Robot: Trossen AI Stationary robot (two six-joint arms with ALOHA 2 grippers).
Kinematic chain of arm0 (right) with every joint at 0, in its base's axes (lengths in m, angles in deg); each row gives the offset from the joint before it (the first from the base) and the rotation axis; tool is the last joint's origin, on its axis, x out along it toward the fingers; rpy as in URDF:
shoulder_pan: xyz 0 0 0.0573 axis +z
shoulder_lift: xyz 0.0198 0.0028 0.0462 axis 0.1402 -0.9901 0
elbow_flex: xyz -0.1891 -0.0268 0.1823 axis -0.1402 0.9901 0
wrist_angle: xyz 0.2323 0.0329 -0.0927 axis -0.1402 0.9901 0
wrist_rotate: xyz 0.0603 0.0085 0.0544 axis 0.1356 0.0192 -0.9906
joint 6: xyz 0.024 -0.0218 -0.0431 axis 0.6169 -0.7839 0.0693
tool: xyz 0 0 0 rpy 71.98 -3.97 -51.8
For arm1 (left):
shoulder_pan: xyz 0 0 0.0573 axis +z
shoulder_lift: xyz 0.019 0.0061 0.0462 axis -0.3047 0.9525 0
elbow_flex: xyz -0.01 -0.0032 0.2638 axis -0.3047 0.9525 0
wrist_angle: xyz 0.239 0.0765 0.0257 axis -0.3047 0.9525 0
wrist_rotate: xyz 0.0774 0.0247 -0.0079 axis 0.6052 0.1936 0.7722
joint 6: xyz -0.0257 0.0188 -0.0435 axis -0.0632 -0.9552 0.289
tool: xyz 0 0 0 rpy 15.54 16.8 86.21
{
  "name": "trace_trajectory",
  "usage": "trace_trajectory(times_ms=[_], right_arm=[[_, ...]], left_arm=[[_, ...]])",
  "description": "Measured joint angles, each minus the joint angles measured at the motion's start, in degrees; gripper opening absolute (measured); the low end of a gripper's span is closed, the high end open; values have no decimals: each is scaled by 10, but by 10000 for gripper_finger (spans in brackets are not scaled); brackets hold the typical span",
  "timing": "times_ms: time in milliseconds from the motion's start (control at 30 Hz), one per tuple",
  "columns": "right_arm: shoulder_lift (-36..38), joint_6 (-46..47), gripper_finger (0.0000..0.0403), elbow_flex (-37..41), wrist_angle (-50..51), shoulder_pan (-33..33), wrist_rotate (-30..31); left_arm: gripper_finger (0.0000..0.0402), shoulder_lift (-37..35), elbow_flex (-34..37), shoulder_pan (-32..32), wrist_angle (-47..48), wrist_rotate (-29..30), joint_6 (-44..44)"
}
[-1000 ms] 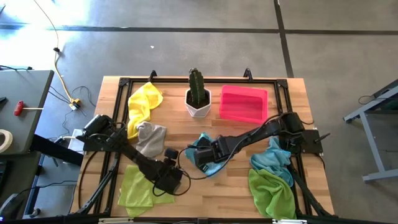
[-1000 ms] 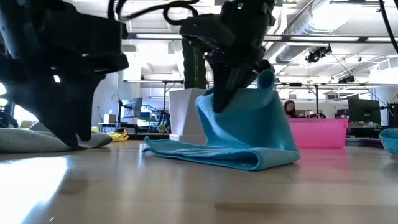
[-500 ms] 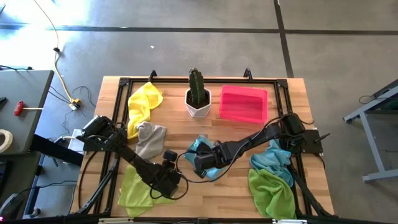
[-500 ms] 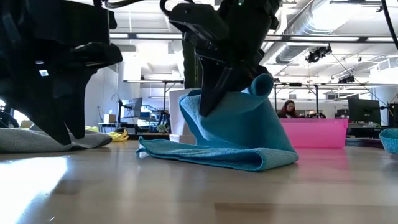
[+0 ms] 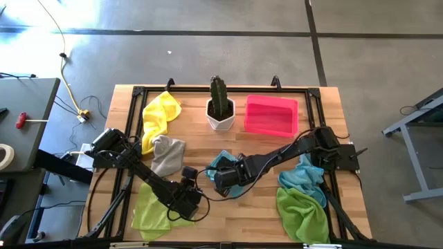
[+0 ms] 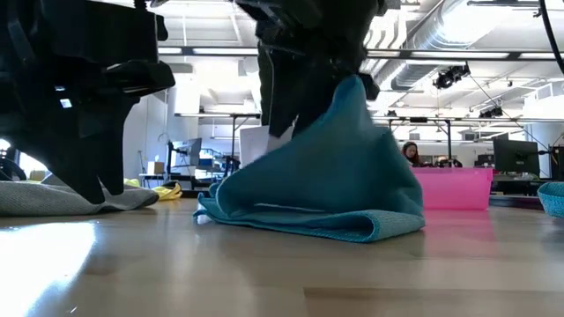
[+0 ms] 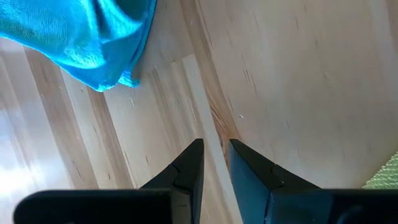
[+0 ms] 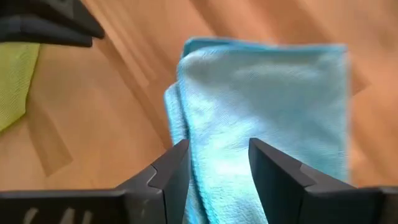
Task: Fold microfiber towels
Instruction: Put the blue towel into the pink laundry bin
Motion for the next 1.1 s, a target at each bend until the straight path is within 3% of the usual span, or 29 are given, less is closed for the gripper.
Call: trace_trajectory(times_ms=[200, 333, 467, 833, 967, 1100], right_arm=[[0, -27, 156, -95, 158, 7, 90], [1, 35, 156, -92, 265, 15, 154], [1, 90, 156, -26, 245, 22, 116], [1, 76, 155, 133, 13, 49, -24], [1, 55, 155, 129, 48, 50, -28], [20, 5, 155, 104, 129, 55, 7]], left_arm=[[66, 0, 0, 0, 0, 27, 0], [66, 0, 0, 0, 0, 36, 3], [66, -1, 8, 0, -17, 47, -2], [66, -1, 14, 21, -104, 55, -76], [66, -1, 14, 36, -119, 51, -89], [66, -1, 14, 51, -125, 58, -88]])
